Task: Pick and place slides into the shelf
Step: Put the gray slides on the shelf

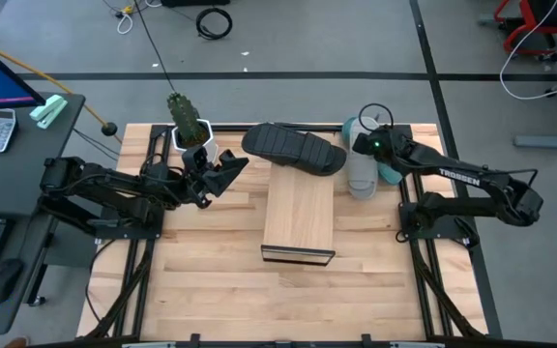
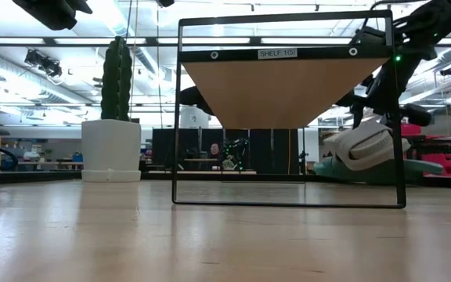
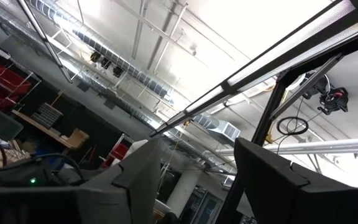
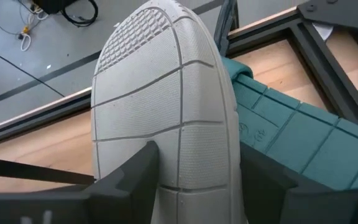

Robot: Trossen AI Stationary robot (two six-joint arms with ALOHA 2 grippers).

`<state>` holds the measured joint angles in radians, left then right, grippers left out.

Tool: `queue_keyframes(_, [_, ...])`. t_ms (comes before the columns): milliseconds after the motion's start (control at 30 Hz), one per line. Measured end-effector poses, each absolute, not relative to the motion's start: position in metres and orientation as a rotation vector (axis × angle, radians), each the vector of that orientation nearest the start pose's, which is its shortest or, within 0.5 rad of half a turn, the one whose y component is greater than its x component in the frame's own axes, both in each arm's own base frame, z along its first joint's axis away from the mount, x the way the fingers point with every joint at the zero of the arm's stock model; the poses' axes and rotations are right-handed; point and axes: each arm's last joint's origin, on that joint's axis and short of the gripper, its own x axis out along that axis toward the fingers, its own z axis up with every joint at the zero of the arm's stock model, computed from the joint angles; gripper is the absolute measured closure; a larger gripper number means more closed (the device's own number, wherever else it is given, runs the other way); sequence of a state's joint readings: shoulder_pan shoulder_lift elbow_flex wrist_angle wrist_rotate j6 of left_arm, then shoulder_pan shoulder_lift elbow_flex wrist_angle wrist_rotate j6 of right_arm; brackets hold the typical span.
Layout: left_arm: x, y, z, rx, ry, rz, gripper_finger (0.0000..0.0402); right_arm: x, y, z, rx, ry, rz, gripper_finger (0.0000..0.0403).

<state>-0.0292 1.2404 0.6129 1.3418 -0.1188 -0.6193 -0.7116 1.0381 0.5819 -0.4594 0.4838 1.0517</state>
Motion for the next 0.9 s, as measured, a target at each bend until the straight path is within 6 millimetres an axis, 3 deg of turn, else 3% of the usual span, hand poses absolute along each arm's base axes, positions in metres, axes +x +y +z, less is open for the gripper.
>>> queue_keyframes(333, [0.241,-0.004,0.321,-0.642,-0.718,-0.137,0.0192,0.130,-0.130,0.226,0.962,0.207,-1.464,0.0217])
queue_keyframes(633, [0.241,-0.004,0.321,-0.641,-0.718,-0.137,0.0199,0.123,-0.122,0.242,0.941,0.241,-1.431,0.0218])
queue_keyframes(900, [0.241,-0.004,0.321,-0.631,-0.719,-0.133,0.0198,0.117,-0.118,0.282,0.865,0.258,-1.413,0.0219])
